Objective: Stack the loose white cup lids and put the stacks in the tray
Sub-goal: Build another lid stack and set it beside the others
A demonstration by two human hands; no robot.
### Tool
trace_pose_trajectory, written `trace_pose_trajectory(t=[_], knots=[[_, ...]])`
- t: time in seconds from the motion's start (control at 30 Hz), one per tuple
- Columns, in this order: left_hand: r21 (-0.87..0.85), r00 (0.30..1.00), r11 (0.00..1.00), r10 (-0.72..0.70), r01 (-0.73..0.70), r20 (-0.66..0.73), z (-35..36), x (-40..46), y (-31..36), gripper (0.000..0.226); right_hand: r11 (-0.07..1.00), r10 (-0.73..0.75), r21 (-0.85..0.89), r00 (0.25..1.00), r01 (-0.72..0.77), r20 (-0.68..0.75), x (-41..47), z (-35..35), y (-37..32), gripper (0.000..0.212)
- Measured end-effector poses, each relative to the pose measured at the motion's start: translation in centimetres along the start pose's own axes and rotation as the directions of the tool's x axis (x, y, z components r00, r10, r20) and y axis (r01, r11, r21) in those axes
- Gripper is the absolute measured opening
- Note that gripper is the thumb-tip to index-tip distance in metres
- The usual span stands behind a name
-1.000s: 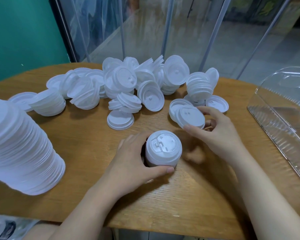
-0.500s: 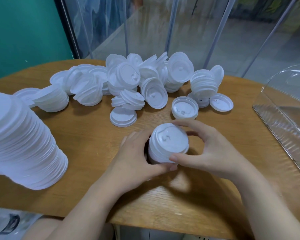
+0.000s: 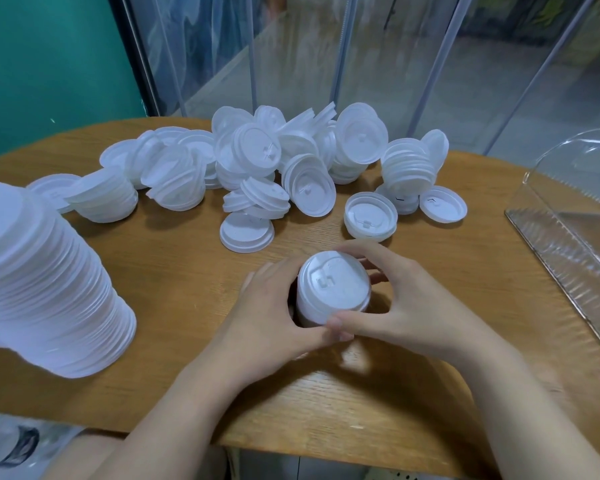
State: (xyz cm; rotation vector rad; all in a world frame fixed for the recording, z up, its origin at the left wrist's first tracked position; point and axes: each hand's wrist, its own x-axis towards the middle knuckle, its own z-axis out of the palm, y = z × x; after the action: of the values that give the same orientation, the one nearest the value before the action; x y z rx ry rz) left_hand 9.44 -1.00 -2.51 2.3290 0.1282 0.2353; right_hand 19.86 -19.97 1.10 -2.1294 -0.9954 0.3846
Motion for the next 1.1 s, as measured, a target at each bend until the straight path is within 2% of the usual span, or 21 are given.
trace_pose_trajectory(t=[0.07, 0.2, 0.23, 0.3, 0.33, 0.4, 0.7, 0.9, 1.1], knots=[[0.000, 1.000, 1.000, -0.004, 0.004, -0.002, 0.1, 0.0, 0.0, 0.073, 0.998, -0.018, 0.065, 1.000, 0.020, -0.025, 0.1, -0.1, 0.2, 0.084], [0.003, 1.000, 1.000, 0.000, 0.000, -0.005, 0.1, 0.1, -0.1, 0.075, 0.992, -0.063, 0.083, 0.950, 0.092, -0.305, 1.8, -1.0, 3.1, 0.055], [0.003, 1.000, 1.000, -0.003, 0.003, -0.005, 0.1, 0.1, -0.1, 0.075, 0.996, -0.053, 0.051, 0.933, 0.076, -0.357, 2.4, -1.2, 4.0, 0.053], [-0.006, 1.000, 1.000, -0.020, 0.020, -0.001, 0.1, 0.0, -0.1, 0.076, 0.992, -0.054, -0.123, 0.912, 0.005, -0.406, 3.5, -1.4, 6.0, 0.046], [-0.007, 1.000, 1.000, -0.026, 0.026, 0.002, 0.1, -0.1, -0.1, 0.077, 0.977, -0.063, -0.209, 0.910, -0.027, -0.409, 4.0, -1.4, 6.9, 0.041], [0.001, 1.000, 1.000, -0.027, 0.027, 0.006, 0.1, 0.0, -0.3, 0.079, 0.959, -0.048, -0.277, 0.919, -0.068, -0.392, 4.7, -1.0, 8.3, 0.037], [0.001, 1.000, 1.000, -0.010, 0.010, 0.010, 0.0, -0.1, -0.2, 0.079, 0.976, -0.079, -0.216, 0.893, -0.021, -0.443, 5.3, -0.5, 8.8, 0.009], [-0.001, 1.000, 1.000, 0.006, -0.006, 0.005, -0.1, -0.1, -0.2, 0.078, 0.985, 0.022, -0.141, 0.890, -0.097, -0.456, 4.6, -1.0, 8.2, 0.026], [0.005, 1.000, 1.000, 0.015, -0.015, 0.006, -0.1, -0.1, -0.3, 0.076, 0.968, 0.044, -0.205, 0.903, -0.144, -0.427, 4.0, -1.0, 7.2, 0.030]])
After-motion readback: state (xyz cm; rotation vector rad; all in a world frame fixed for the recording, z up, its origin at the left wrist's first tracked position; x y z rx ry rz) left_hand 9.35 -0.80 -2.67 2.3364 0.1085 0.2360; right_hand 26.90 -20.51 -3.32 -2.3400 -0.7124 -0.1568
